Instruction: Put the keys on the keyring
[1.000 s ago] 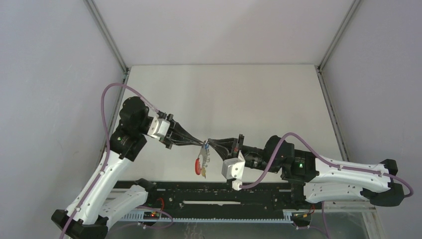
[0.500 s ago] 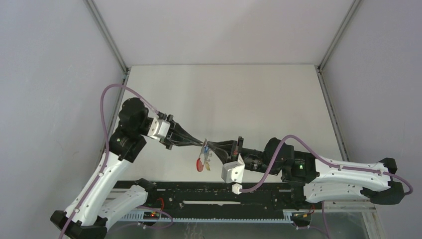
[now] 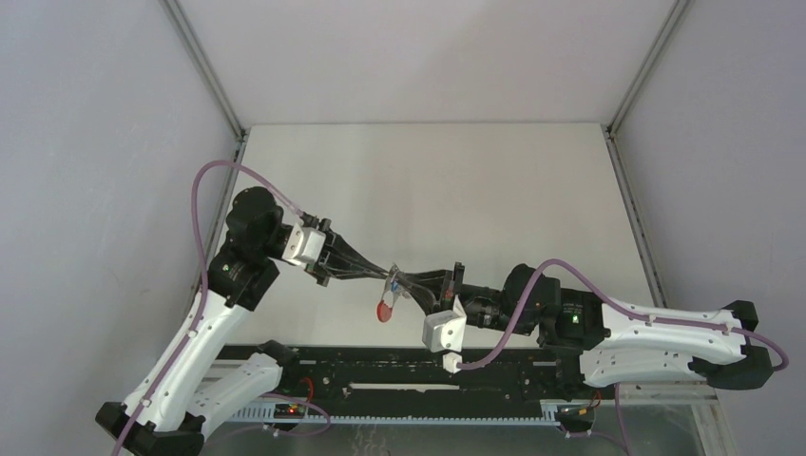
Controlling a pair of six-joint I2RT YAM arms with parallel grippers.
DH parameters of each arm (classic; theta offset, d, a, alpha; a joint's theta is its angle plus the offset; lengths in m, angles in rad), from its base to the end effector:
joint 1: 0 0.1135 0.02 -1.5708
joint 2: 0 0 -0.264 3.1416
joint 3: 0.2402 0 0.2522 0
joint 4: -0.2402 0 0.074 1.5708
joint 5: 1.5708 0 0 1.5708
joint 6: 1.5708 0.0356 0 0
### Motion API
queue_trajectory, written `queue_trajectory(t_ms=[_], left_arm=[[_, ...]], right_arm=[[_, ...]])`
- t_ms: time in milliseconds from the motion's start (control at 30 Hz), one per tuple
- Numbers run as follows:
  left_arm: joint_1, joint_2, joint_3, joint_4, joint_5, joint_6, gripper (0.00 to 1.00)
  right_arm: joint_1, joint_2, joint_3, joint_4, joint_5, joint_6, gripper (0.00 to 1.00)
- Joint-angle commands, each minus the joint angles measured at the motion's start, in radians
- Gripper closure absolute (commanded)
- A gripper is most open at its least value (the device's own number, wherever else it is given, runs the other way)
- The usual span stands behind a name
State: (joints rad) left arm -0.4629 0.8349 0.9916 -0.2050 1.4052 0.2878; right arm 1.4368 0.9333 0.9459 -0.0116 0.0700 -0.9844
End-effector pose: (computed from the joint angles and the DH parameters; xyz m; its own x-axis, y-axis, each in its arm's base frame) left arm 0.1232 -0.1007 0.4028 0.2297 -0.0623 -0.9713 0.9281 -0.2865 0.2379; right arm 0.0314 0.2143 0.3888 0.8157 -0.1682 -0.5534 -0.5418 0.1129 -0.8329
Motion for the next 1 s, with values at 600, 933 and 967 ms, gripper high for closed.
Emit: queue_trajectory(t_ms=[600,933,967], left_arm=[[-0.008,-0.006,0.056,0.024,-0.005,-0.013,1.0],[-0.008,-0.002,0.051,0.026,-0.007,-0.002,1.0],[-0.008,0.0,0.049,0.026,-0.007,0.0,1.0]], right_arm=[[-0.021,-0.013,0.027,0.016,0.017,-0.002,1.0],[-0.05,-0.016,0.027,0.016,-0.007,0.015,1.0],[-0.05,-0.016,0.027,0.016,-0.008,0.015,1.0]])
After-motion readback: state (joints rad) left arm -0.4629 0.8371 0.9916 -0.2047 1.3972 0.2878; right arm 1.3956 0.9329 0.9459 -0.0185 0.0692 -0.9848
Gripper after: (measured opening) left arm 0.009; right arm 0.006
